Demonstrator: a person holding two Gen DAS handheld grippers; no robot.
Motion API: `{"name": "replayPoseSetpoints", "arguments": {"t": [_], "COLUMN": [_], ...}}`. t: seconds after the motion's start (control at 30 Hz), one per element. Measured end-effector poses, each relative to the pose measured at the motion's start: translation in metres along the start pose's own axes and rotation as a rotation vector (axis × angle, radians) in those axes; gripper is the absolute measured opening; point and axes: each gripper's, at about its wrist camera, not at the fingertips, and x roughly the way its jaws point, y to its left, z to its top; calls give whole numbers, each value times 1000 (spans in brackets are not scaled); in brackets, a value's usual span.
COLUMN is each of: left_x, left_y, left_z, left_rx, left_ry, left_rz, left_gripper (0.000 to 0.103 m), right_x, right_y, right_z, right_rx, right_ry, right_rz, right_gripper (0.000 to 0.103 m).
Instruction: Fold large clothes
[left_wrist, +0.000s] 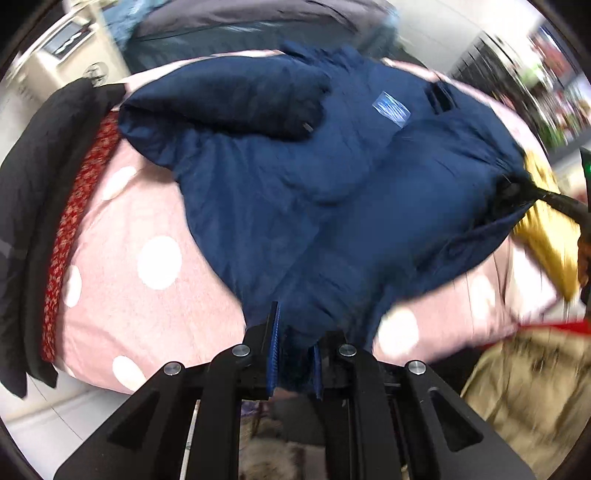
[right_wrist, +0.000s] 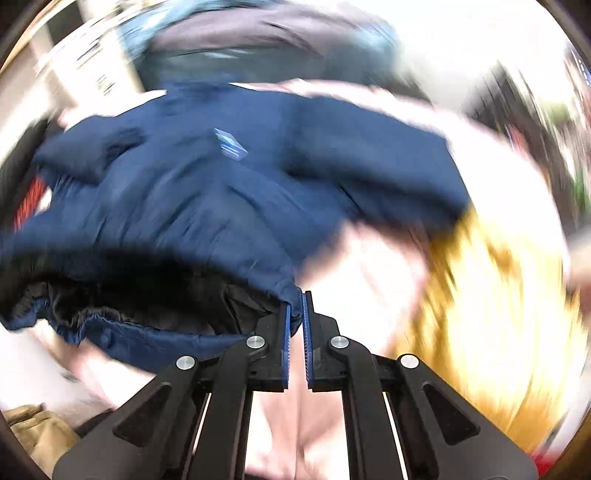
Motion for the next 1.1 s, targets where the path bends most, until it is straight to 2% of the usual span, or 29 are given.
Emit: {"name": "replayPoseSetpoints", "arguments": {"t": [0.1, 0.23, 0.3, 0.37, 0.43, 0.5, 0.57, 0.6, 0.63, 0.67, 0.7, 0.73, 0.83, 0.9, 1.0, 1.1], "left_x": [7, 34, 48, 59, 61, 52, 36, 30, 24, 19, 17, 18, 28, 36, 47, 49], "left_y": [-25, -60, -66, -64, -53, -38, -18, -8, 3, 12, 23, 30, 37, 31, 28, 24], "left_z": [-19, -53, -69, -77, -76, -69, -63, -61, -60, -61, -63, -64, -72, -72, -51, -12], "left_rx": [141, 364, 444, 471, 415, 321, 219, 174, 123, 75, 24, -11, -56, -80, -159, -244], "left_ry": [64, 197, 256, 277, 262, 221, 156, 124, 90, 65, 48, 43, 49, 12, -59, -169], "left_rz": [-41, -4, 11, 17, -25, -98, -181, -210, -229, -237, -230, -217, -165, -110, -53, 16], "left_gripper": [15, 17, 19, 22, 23, 28, 42, 53, 61, 65, 73, 75, 75, 74, 73, 73], "right_x": [3, 21, 33, 44, 36, 23, 12, 8, 6, 2, 3, 6, 14, 18, 25, 20], "right_y": [-43, -62, -59, -52, -49, -52, -56, -57, -57, -56, -51, -47, -23, -1, 32, 53], "right_z": [-58, -131, -161, -177, -178, -166, -150, -140, -132, -121, -110, -102, -85, -80, -83, -86], "right_rx": [139, 333, 359, 309, 258, 244, 268, 282, 287, 281, 254, 224, 69, -55, -305, -458], "right_ry": [140, 315, 412, 491, 448, 368, 298, 262, 230, 181, 159, 156, 146, 158, 181, 143], "right_rz": [25, 87, 58, 46, -13, -20, -16, -14, -7, 10, 23, 30, 38, 34, -18, -46], "right_gripper": [6, 6, 2, 2, 3, 7, 39, 78, 84, 84, 84, 84, 84, 84, 84, 84]}}
